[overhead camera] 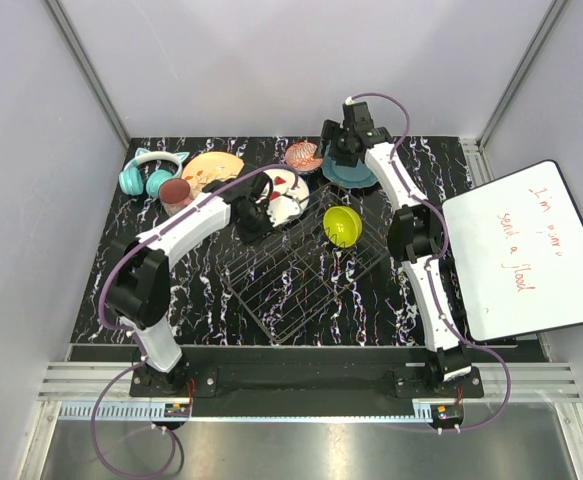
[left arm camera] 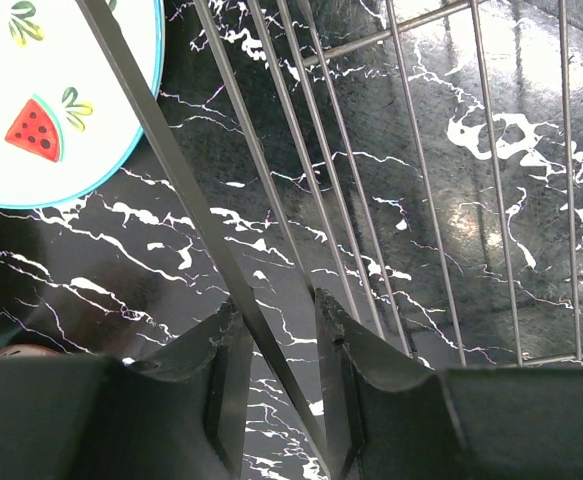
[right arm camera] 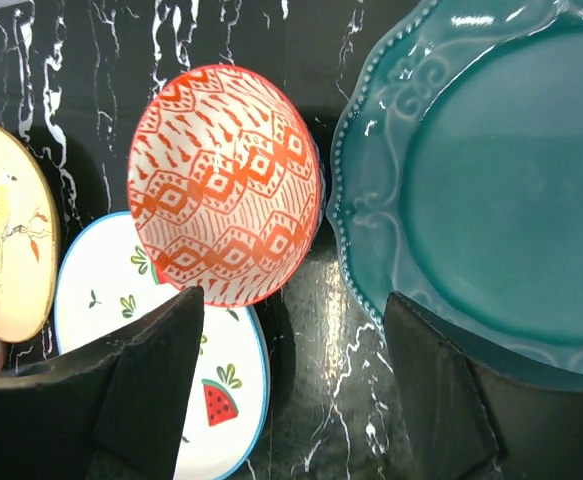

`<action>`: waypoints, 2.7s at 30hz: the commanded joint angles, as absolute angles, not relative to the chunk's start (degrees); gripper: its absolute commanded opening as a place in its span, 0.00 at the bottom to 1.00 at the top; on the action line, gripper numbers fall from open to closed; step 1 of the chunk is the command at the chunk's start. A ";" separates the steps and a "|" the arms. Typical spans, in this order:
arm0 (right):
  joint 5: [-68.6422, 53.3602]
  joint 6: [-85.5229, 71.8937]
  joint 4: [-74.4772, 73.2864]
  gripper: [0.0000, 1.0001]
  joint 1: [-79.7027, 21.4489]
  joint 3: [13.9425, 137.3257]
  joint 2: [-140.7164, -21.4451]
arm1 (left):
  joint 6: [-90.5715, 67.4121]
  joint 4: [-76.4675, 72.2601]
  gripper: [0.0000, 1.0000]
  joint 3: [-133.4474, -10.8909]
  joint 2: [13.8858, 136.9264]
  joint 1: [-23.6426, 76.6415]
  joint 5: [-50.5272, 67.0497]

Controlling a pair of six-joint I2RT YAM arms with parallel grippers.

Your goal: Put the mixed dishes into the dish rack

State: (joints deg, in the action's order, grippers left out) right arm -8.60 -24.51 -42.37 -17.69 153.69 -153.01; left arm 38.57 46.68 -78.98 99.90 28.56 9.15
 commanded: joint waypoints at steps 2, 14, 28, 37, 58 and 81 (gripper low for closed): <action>-12.74 -26.10 -40.26 0.76 -18.02 154.60 -157.23 | 38.32 49.04 0.32 -79.62 95.89 28.04 7.82; -15.46 -26.72 -37.18 0.63 -18.02 154.16 -159.17 | 37.36 51.77 0.32 -81.74 93.61 28.12 7.12; -15.73 -30.67 -32.96 0.42 -18.11 155.30 -161.45 | 36.56 51.77 0.32 -80.07 92.55 27.95 5.98; -16.17 -29.53 -32.17 0.05 -18.11 154.69 -160.41 | 36.21 51.86 0.31 -79.89 92.55 27.25 6.15; 11.84 -2.33 -37.35 0.00 -24.15 142.05 -128.36 | 35.33 48.52 0.31 -76.99 92.46 25.84 9.05; 66.54 25.86 -42.34 0.00 -41.48 88.68 -93.26 | 36.83 46.23 0.30 -80.24 94.92 25.22 10.55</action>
